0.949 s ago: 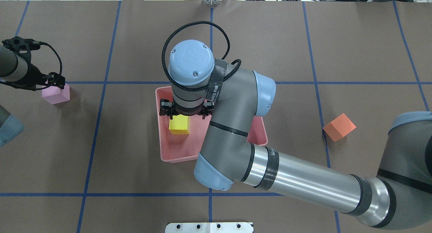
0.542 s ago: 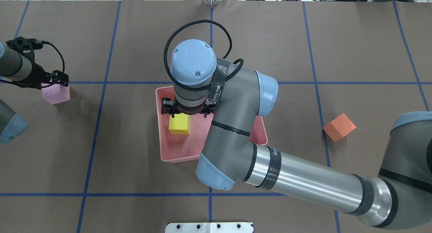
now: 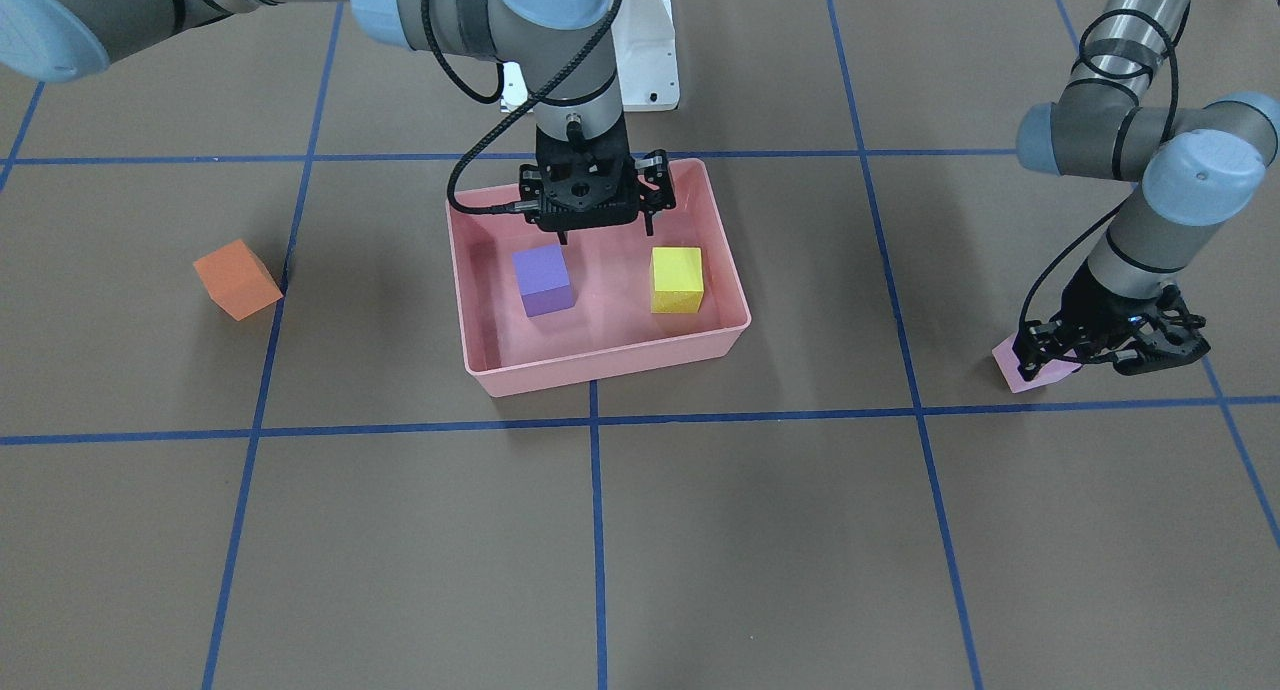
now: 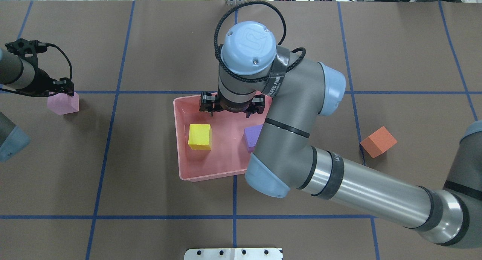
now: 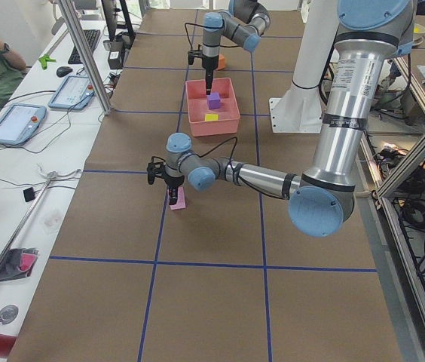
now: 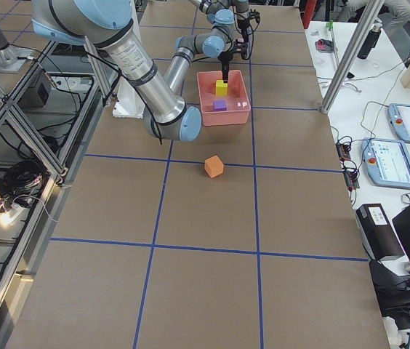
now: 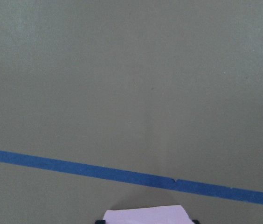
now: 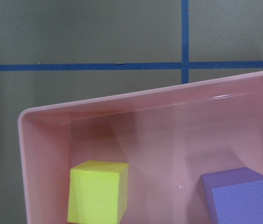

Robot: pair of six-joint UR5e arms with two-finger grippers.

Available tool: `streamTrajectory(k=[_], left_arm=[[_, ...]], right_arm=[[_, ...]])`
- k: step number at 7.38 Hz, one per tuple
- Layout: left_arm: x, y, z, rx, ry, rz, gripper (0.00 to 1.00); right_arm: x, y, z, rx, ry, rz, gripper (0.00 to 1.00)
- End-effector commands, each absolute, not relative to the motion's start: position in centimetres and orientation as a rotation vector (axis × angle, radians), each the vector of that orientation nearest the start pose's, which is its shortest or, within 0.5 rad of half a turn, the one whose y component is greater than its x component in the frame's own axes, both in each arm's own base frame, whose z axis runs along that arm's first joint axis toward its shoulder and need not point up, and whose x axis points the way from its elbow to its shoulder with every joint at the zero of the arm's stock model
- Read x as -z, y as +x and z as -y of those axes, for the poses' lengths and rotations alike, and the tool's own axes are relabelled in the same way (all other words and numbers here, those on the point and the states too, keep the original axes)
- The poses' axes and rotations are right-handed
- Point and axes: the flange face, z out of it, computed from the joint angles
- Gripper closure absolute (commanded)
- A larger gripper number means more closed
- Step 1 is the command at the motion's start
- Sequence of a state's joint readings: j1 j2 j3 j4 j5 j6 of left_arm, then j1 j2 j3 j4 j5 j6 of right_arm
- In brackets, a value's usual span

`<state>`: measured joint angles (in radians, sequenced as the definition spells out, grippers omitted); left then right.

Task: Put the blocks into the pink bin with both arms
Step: 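Carry the light pink cube into the bin while the right arm withdraws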

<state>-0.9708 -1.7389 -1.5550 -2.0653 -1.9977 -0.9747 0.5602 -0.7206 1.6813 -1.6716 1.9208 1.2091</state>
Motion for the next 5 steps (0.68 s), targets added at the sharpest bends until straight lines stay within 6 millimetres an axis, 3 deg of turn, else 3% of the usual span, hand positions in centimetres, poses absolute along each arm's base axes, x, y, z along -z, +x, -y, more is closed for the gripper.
streamTrajectory(k=[1, 2, 5], left_arm=[[-49.2, 23.6, 53.6, 0.242, 0.116, -0.712, 1.00], [-44.3, 23.2, 53.8, 0.248, 0.107, -0.722, 1.00], [-25.4, 23.9, 53.1, 0.364, 0.001, -0.797, 1.00]], right_arm=[[-14.8, -46.8, 45.8, -0.022, 0.112, 0.883, 0.00], [-17.2, -44.3, 46.9, 0.017, 0.135, 0.831, 0.00], [-25.0, -36.4, 47.4, 0.199, 0.215, 0.718, 0.00]])
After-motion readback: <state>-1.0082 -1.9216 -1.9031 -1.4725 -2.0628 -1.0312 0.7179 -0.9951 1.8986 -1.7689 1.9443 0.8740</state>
